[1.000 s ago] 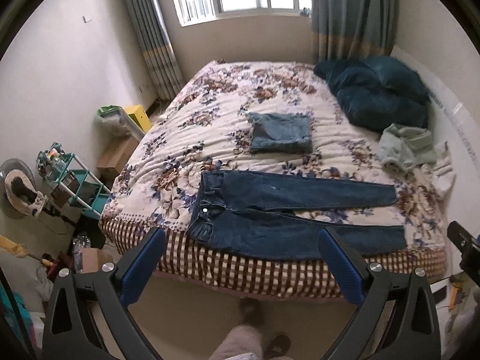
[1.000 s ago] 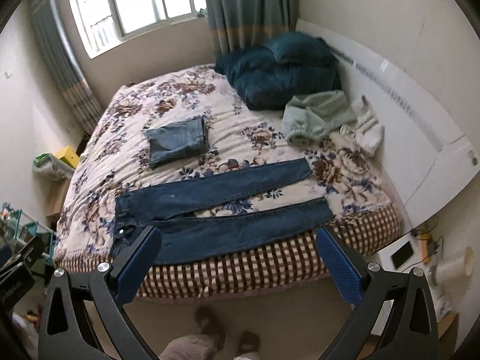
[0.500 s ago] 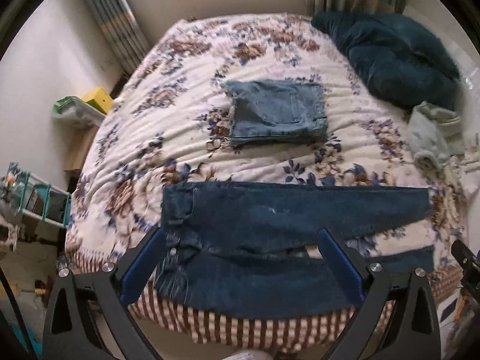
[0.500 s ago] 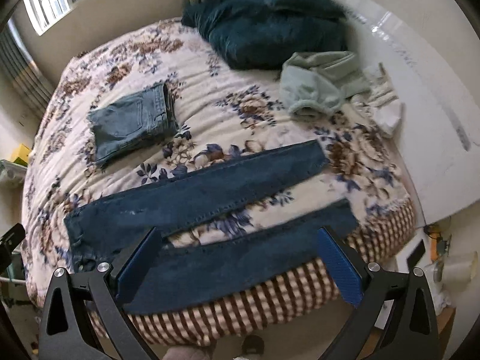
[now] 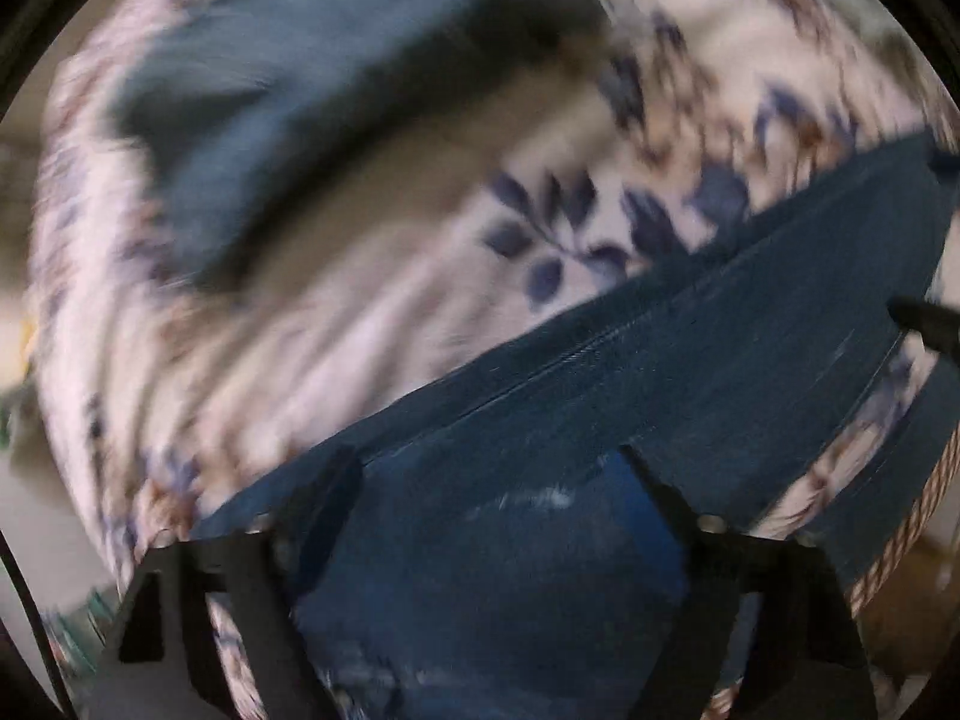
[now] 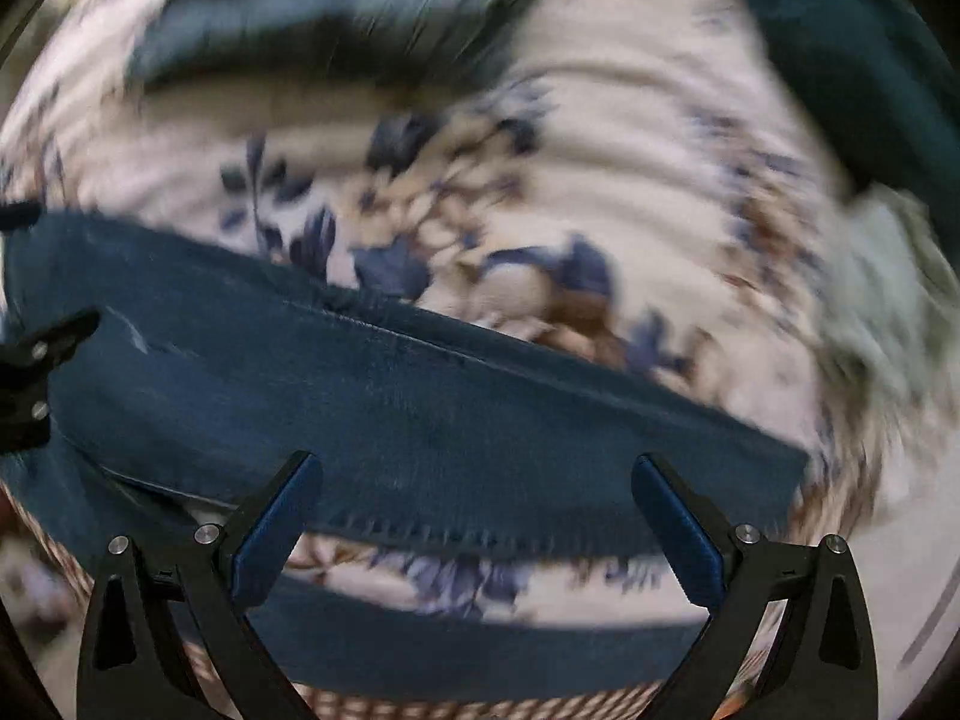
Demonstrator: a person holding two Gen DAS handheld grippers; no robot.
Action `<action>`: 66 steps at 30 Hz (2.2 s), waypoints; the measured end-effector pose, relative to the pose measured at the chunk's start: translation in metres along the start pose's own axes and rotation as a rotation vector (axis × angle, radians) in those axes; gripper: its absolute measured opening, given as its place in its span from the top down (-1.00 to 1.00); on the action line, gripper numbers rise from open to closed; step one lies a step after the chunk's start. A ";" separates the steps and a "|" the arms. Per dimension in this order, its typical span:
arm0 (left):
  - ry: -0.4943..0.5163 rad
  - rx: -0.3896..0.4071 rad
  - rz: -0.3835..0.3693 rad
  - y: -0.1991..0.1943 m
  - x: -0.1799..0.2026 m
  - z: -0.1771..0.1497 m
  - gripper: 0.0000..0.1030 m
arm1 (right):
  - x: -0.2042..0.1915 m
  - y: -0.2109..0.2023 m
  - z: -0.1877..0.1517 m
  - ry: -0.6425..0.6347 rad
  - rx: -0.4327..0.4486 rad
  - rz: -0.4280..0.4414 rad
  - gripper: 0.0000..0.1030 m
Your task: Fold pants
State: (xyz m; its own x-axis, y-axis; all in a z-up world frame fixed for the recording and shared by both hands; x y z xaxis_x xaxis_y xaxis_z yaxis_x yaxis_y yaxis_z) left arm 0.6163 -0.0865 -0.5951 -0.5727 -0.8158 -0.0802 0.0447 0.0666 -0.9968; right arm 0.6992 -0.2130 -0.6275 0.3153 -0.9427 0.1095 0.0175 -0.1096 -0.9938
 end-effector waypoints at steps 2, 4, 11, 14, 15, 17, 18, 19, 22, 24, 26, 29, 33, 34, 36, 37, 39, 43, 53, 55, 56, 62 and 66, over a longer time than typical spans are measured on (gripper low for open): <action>0.068 -0.054 -0.039 0.030 0.003 0.005 -0.53 | -0.008 0.035 0.011 -0.081 -0.072 0.039 -1.00; 0.102 -0.093 -0.066 0.047 0.002 0.007 -0.54 | -0.016 0.065 0.018 -0.182 -0.146 0.060 -1.00; 0.131 -0.097 -0.194 0.055 -0.018 0.007 -0.34 | -0.026 0.127 0.038 -0.391 -0.251 0.133 -0.67; 0.137 -0.096 -0.208 0.033 -0.027 0.000 0.49 | -0.031 0.120 0.036 -0.410 -0.234 0.207 0.19; 0.139 -0.096 -0.198 0.028 -0.029 -0.007 0.66 | -0.034 0.116 0.031 -0.417 -0.234 0.219 0.49; 0.146 -0.078 -0.182 0.011 -0.034 -0.012 0.78 | -0.037 0.110 0.020 -0.435 -0.227 0.190 0.75; 0.136 -0.076 -0.178 0.007 -0.032 -0.011 0.85 | -0.038 0.106 0.014 -0.432 -0.230 0.197 0.76; 0.122 -0.067 -0.183 -0.001 -0.033 -0.015 0.87 | -0.039 0.103 0.008 -0.428 -0.227 0.205 0.79; 0.080 -0.013 -0.168 -0.028 -0.041 -0.022 0.89 | -0.036 0.083 -0.006 -0.394 -0.197 0.208 0.84; 0.029 0.024 -0.162 -0.049 -0.048 -0.031 0.90 | -0.028 0.067 -0.022 -0.350 -0.170 0.221 0.87; -0.043 0.066 -0.155 -0.076 -0.056 -0.047 0.90 | -0.022 0.052 -0.027 -0.309 -0.143 0.233 0.87; -0.167 0.099 -0.158 -0.117 -0.053 -0.082 0.90 | -0.014 0.024 -0.036 -0.236 -0.097 0.254 0.88; -0.346 0.115 -0.175 -0.148 -0.006 -0.148 0.91 | -0.021 -0.015 -0.089 -0.181 -0.041 0.263 0.88; -0.427 0.109 -0.200 -0.156 0.002 -0.174 0.91 | -0.026 -0.024 -0.106 -0.168 -0.040 0.264 0.88; -0.518 0.091 -0.204 -0.128 0.058 -0.184 0.97 | -0.041 -0.031 -0.145 -0.157 -0.042 0.265 0.88; -0.572 0.066 -0.225 -0.113 0.067 -0.201 0.97 | -0.045 -0.031 -0.165 -0.140 -0.050 0.263 0.88; -0.680 -0.003 -0.266 -0.086 0.085 -0.236 0.97 | -0.054 -0.022 -0.197 -0.127 -0.077 0.230 0.88; -0.792 -0.107 -0.294 -0.034 0.111 -0.285 0.97 | -0.081 0.016 -0.255 -0.086 -0.138 0.223 0.88; -1.126 0.123 -0.282 -0.122 -0.001 -0.288 0.76 | -0.092 0.066 -0.259 -0.014 -0.217 0.241 0.39; -1.210 0.182 -0.269 -0.140 -0.034 -0.283 0.54 | -0.075 0.051 -0.255 0.096 -0.204 0.329 -0.85; -1.231 0.195 -0.253 -0.143 -0.044 -0.280 0.46 | -0.067 0.044 -0.254 0.152 -0.195 0.378 -0.88; -1.290 0.101 -0.138 -0.111 -0.098 -0.234 -0.09 | 0.013 -0.011 -0.238 0.490 -0.049 0.423 -0.89; -1.252 -0.058 -0.057 -0.060 -0.107 -0.208 -0.09 | 0.080 -0.021 -0.227 0.625 0.019 0.195 -0.89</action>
State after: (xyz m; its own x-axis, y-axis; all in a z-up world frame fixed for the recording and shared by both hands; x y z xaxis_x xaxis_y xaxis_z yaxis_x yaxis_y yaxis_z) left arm 0.5051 0.1161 -0.5263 0.5983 -0.8011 -0.0156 -0.0092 0.0126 -0.9999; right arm 0.5089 -0.3576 -0.5941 -0.2966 -0.9509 -0.0883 0.0342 0.0818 -0.9961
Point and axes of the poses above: each gripper's, at about its wrist camera, not at the fingertips, and y roughly the way its jaws point, x to its right, z to its top, the point moved 1 cm from there along y, roughly the way its jaws point, and after that the axes turned 7 degrees about x, right-handed, at the moved point
